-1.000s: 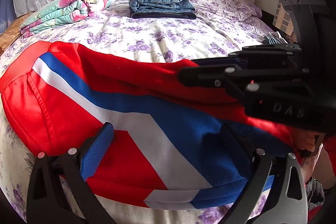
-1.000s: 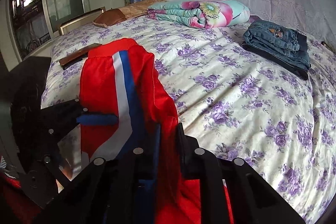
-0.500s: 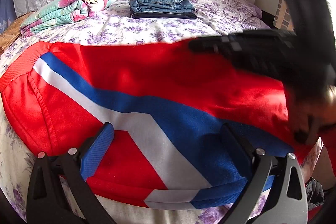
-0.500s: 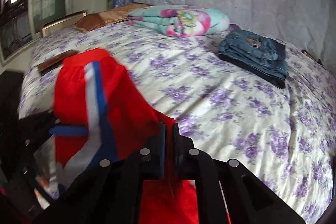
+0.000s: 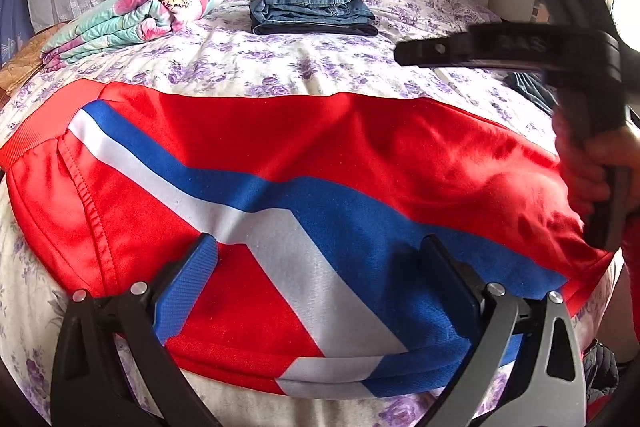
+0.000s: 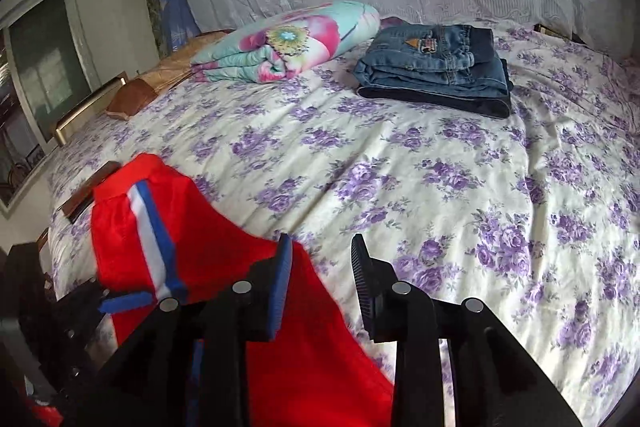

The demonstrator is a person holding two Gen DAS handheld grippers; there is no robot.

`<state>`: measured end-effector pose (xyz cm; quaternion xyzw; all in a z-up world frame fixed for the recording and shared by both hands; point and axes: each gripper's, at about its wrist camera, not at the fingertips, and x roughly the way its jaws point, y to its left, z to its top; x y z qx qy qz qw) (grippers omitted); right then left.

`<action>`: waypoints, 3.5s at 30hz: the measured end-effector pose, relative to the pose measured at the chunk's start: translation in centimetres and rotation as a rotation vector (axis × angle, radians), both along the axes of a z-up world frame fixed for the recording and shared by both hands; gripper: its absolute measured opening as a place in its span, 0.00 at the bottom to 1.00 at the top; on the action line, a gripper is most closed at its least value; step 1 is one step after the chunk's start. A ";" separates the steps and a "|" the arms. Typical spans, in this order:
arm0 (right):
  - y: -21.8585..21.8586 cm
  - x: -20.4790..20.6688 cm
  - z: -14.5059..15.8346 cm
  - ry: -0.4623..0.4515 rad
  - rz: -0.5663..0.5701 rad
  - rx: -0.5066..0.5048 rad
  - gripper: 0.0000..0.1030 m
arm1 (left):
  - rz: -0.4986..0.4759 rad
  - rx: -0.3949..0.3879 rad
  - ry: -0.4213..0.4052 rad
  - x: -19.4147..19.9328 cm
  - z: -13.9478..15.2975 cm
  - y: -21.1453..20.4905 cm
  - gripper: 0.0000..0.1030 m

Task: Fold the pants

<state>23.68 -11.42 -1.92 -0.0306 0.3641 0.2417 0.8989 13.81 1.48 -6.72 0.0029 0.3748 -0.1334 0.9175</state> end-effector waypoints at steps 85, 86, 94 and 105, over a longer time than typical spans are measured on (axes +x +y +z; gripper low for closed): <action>2.0 -13.4 1.6 -0.340 -0.248 -0.151 0.56 | 0.426 -0.240 -0.102 -8.0 1.9 14.8 0.96; 1.8 -11.6 -0.4 -0.252 -0.270 -0.203 0.58 | 0.418 -0.245 -0.100 -8.1 1.9 14.8 0.96; -2.6 -11.2 -1.4 -0.131 -0.261 0.000 0.73 | 0.394 -0.353 -0.038 -5.4 1.9 15.7 0.96; -8.9 -12.0 -1.8 -0.202 -0.366 0.071 0.88 | 0.328 -0.524 0.078 2.0 1.8 17.5 0.95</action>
